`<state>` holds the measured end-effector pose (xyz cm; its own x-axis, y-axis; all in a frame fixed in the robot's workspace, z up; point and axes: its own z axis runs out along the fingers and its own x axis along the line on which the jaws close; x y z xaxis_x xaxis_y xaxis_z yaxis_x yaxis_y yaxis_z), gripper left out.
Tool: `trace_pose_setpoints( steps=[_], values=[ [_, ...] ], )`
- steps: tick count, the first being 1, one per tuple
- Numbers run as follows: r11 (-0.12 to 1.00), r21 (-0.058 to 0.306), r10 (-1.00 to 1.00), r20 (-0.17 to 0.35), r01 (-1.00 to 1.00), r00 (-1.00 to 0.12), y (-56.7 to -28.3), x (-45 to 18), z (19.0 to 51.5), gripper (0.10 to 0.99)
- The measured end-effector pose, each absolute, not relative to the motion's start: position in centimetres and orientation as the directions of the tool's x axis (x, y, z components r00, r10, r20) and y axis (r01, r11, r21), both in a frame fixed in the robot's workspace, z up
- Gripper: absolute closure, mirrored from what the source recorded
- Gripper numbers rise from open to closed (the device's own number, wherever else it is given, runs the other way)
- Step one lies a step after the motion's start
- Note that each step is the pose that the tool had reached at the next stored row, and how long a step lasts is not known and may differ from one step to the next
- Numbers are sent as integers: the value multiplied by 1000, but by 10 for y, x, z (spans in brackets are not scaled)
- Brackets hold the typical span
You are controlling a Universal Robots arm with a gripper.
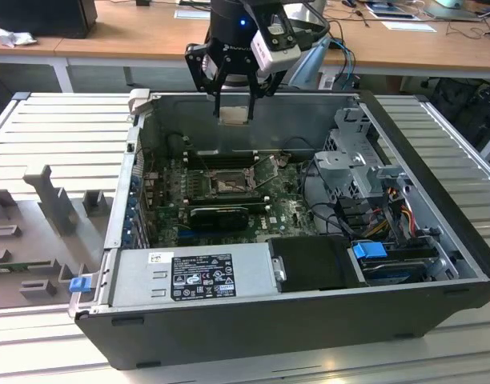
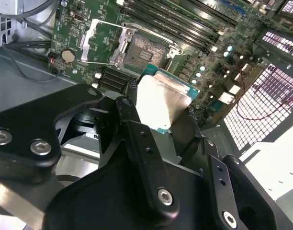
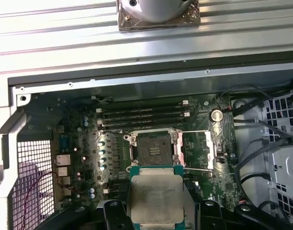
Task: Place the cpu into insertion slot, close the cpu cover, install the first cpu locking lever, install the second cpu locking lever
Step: 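Place the cpu into insertion slot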
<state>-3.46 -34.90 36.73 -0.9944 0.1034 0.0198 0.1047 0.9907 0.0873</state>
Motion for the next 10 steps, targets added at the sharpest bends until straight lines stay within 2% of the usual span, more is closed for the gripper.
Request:
trace_pose_setpoints(
  steps=[10],
  values=[
    [983,86,164,20,165,-986,-349,-35,361,557]
  ],
)
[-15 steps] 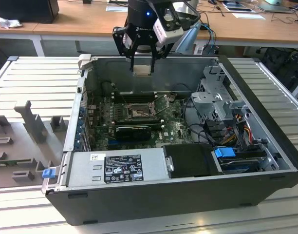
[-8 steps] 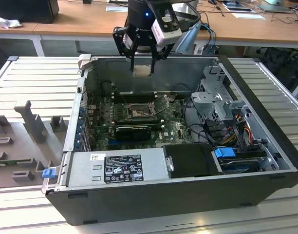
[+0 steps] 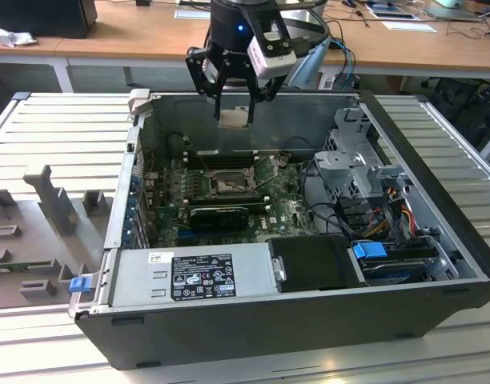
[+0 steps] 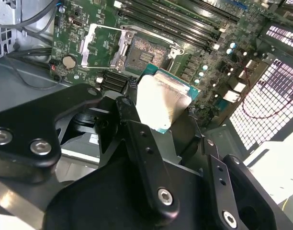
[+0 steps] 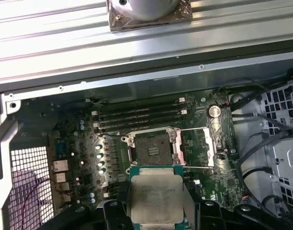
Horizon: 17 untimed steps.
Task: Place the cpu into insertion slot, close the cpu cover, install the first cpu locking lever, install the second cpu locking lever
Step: 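Place the cpu into insertion slot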
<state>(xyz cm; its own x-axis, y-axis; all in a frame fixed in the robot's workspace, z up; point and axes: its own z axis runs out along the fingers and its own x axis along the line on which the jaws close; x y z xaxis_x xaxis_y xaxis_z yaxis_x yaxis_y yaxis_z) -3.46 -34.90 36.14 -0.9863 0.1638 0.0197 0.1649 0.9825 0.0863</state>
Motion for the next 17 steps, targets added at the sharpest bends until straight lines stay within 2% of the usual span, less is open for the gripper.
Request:
trace_pose_setpoints(
  steps=[17],
  values=[
    [944,86,317,20,317,-948,-349,-35,357,557]
  ],
)
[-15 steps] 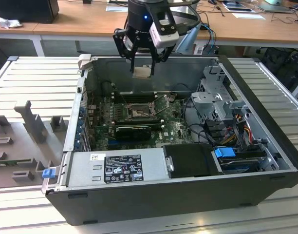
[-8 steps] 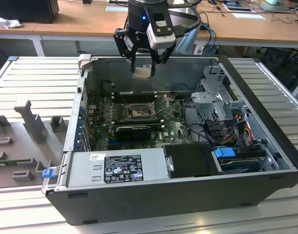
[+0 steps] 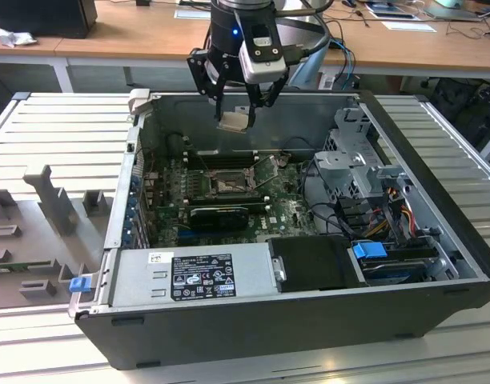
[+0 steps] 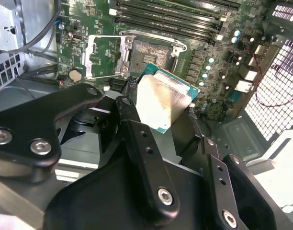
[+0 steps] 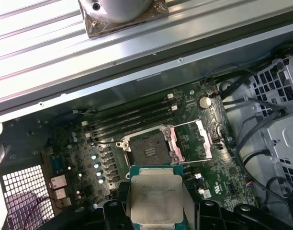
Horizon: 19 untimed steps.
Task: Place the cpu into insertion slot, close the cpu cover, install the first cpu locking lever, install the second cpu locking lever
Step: 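Place the cpu into insertion slot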
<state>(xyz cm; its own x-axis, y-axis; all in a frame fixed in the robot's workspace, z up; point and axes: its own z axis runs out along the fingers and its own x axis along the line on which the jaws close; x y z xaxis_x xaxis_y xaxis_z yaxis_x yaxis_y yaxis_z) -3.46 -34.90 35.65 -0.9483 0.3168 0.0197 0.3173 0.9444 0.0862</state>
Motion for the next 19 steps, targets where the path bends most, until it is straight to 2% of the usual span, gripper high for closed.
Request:
trace_pose_setpoints(
  steps=[19],
  values=[
    [911,86,402,20,402,-915,-349,-35,356,557]
  ],
)
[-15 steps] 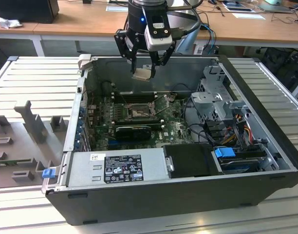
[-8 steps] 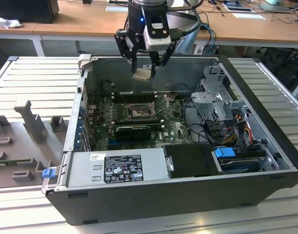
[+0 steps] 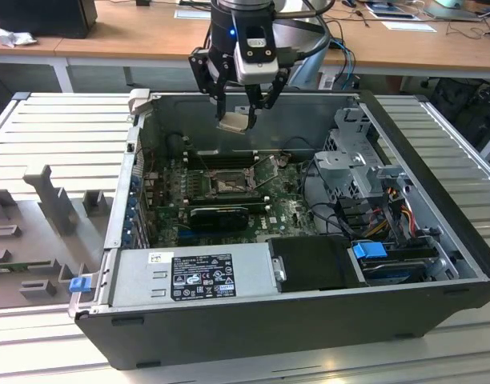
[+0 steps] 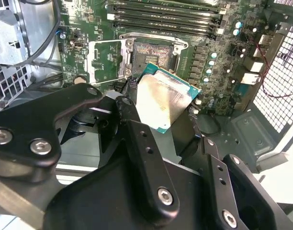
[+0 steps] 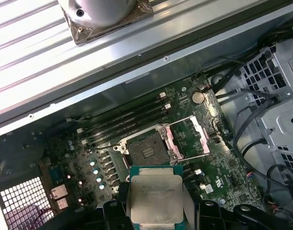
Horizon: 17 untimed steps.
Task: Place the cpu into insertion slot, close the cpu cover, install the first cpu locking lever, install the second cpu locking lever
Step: 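Place the cpu into insertion slot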
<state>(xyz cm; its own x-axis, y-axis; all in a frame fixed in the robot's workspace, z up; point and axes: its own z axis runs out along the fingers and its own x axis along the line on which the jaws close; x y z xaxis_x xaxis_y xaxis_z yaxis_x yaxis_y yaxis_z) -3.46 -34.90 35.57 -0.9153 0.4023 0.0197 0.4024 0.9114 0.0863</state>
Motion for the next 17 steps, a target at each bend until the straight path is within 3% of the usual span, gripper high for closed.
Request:
trace_pose_setpoints(
  steps=[17],
  values=[
    [879,86,469,20,469,-883,-349,-35,354,557]
  ],
)
